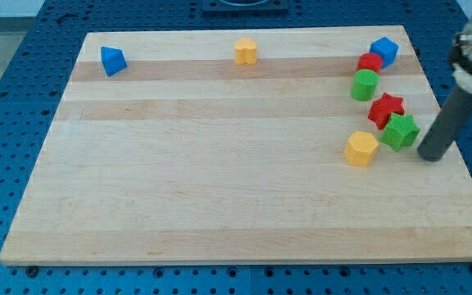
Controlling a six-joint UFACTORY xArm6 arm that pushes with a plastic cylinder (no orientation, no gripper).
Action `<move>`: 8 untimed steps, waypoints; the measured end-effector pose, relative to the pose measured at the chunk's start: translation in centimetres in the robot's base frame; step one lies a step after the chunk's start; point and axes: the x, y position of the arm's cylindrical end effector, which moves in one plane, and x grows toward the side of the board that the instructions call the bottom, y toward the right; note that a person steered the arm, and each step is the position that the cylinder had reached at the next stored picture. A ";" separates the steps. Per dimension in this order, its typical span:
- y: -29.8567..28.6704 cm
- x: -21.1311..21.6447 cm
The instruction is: Move yellow hexagon towards center
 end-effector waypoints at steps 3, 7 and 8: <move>-5.7 0.1; -14.3 -2.9; -15.2 -2.2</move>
